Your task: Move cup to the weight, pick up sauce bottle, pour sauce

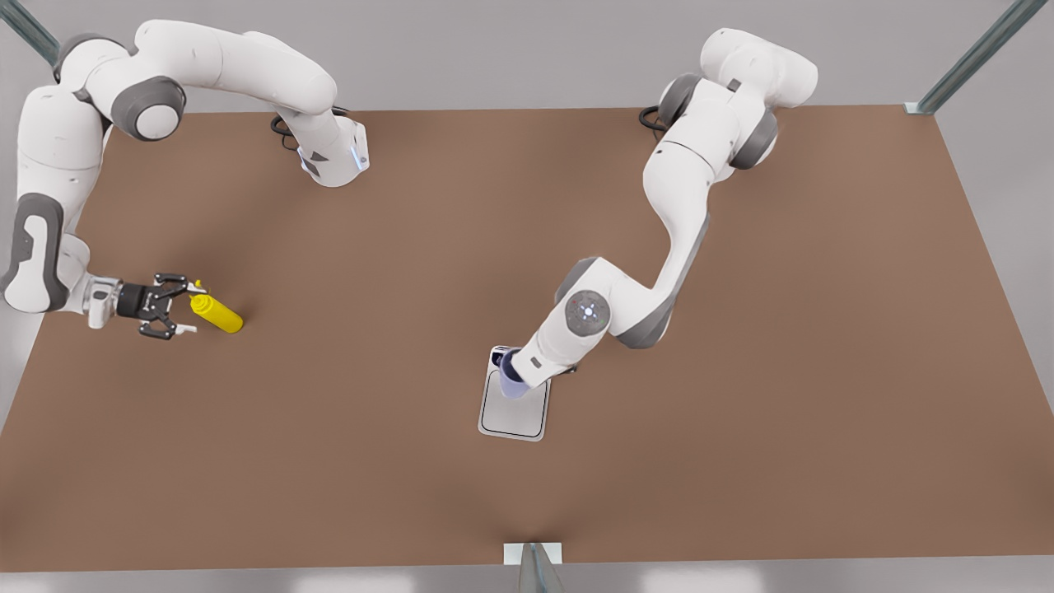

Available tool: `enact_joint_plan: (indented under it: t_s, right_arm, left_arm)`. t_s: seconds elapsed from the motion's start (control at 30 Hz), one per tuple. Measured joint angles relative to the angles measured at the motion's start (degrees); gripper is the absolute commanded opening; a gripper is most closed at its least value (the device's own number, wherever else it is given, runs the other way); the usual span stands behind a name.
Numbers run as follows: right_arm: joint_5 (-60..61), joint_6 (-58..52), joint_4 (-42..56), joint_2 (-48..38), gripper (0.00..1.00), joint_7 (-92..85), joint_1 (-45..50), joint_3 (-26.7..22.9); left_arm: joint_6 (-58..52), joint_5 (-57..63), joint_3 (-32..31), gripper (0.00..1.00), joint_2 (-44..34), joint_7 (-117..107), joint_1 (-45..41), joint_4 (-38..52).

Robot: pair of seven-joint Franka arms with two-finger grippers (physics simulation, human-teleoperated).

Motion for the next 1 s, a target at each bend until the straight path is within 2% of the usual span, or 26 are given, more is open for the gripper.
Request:
enact_joint_plan:
  t_s: [0.53, 0.57, 0.6, 0.63, 0.7, 0.73, 0.77, 0.8, 0.87, 0.9, 0.97, 1.0]
  right_arm:
    - [4.07, 0.6, -1.22, 2.59, 1.0, -10.08, 2.29, 0.46]
    - [4.13, 0.57, -1.24, 2.66, 1.0, -10.44, 2.34, 0.46]
    - [4.4, 0.5, -1.26, 2.94, 1.0, -10.78, 2.45, 0.46]
    - [4.64, 0.44, -1.26, 3.16, 1.0, -11.09, 2.55, 0.46]
    - [5.0, 0.32, -1.27, 3.27, 1.0, -11.67, 2.85, 0.46]
    - [5.2, 0.26, -1.3, 3.28, 1.0, -11.93, 3.01, 0.46]
    - [5.42, 0.18, -1.4, 3.29, 1.0, -12.1, 3.1, 0.47]
    - [5.59, 0.11, -1.46, 3.29, 1.0, -12.1, 3.15, 0.47]
    - [5.81, -0.08, -1.53, 3.23, 0.98, -12.1, 3.18, 0.47]
    - [5.87, -0.2, -1.57, 3.17, 0.8, -12.1, 3.19, 0.47]
    - [5.97, -0.44, -1.67, 3.13, 0.66, -12.1, 3.31, 0.47]
    - [5.97, -0.55, -1.69, 3.1, 0.55, -12.1, 3.34, 0.47]
  left_arm:
    - [5.48, -0.15, -0.99, 0.21, 4.73, -15.11, 0.04, 0.96]
    - [5.56, -0.13, -0.96, 0.26, 4.86, -15.67, 0.03, 0.96]
    - [5.66, -0.21, -0.95, 0.39, 4.93, -16.14, 0.03, 0.96]
    - [5.77, -0.34, -0.94, 0.48, 4.96, -16.54, 0.03, 0.96]
    - [5.83, -0.47, -0.9, 0.56, 4.68, -17.32, 0.06, 0.95]
    - [5.72, -0.43, -0.88, 0.71, 4.53, -17.73, 0.08, 0.96]
    - [5.61, -0.45, -0.86, 0.92, 4.41, -18.09, 0.08, 0.96]
    - [5.33, -0.52, -0.89, 1.0, 4.35, -18.41, 0.1, 1.0]
    - [4.71, -0.75, -0.98, 1.0, 3.65, -19.02, -0.06, 1.02]
    - [4.36, -0.79, -1.05, 1.0, 3.11, -19.41, -0.15, 1.03]
    - [1.0, -0.84, -1.03, 1.0, -0.79, -20.37, 0.43, 1.04]
    - [-2.55, -0.79, -0.96, 1.0, -4.74, -20.84, 1.79, 1.08]
